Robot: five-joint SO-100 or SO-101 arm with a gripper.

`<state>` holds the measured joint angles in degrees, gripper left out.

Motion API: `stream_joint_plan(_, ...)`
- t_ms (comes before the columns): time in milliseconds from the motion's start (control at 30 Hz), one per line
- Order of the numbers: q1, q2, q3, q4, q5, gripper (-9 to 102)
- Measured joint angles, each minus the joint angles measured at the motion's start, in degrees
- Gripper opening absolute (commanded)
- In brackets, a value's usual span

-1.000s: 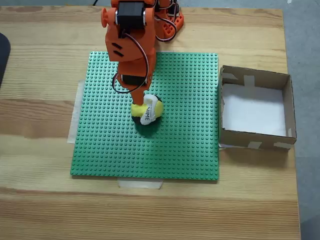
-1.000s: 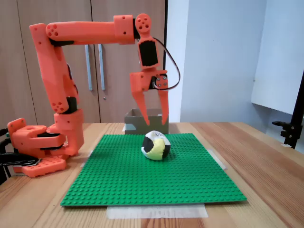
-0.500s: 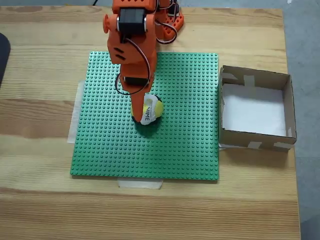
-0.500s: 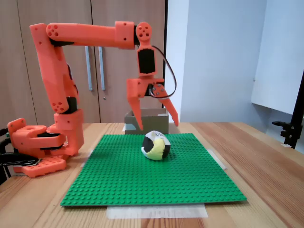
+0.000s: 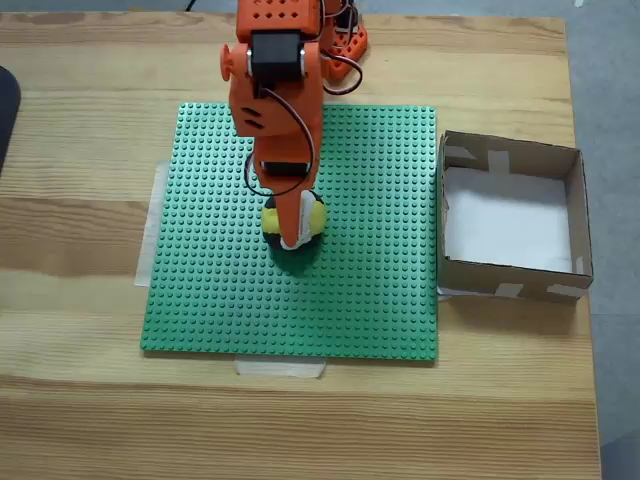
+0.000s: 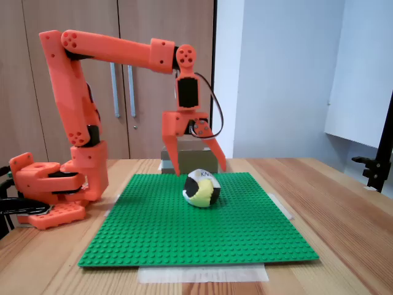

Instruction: Pick the ball and put it in the box.

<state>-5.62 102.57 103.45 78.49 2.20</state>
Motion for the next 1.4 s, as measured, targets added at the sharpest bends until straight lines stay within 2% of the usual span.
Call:
stream_joint_plan(533,-0.09,-0.26,7.65,-9.76,0.0,43)
stream_joint_plan(1400,2.72,-0.26,10.46,-16.26,-1.32,33)
